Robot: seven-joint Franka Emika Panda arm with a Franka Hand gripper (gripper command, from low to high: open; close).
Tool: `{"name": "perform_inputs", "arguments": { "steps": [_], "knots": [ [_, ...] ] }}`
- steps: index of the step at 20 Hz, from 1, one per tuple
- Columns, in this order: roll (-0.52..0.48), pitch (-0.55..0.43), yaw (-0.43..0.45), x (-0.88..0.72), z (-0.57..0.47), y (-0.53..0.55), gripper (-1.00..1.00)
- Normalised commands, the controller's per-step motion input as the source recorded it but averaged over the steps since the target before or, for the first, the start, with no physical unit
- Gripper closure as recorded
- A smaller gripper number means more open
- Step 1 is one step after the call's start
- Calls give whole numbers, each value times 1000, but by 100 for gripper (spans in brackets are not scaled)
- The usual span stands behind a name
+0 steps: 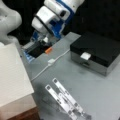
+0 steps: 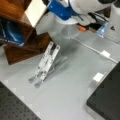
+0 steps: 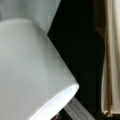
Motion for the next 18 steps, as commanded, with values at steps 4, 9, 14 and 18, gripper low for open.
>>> {"name": "perform_inputs", "arguments": {
  "steps": [4,9,14,18],
  "knots": [
    [-308,237,-12,-13,103,-247,-100],
    [-312,183,-10,-90,23,-318,-100],
    [-271,111,31,-129,-82,-324,-100],
    [-216,43,104,-116,-136,-343,-100]
  ]
}}
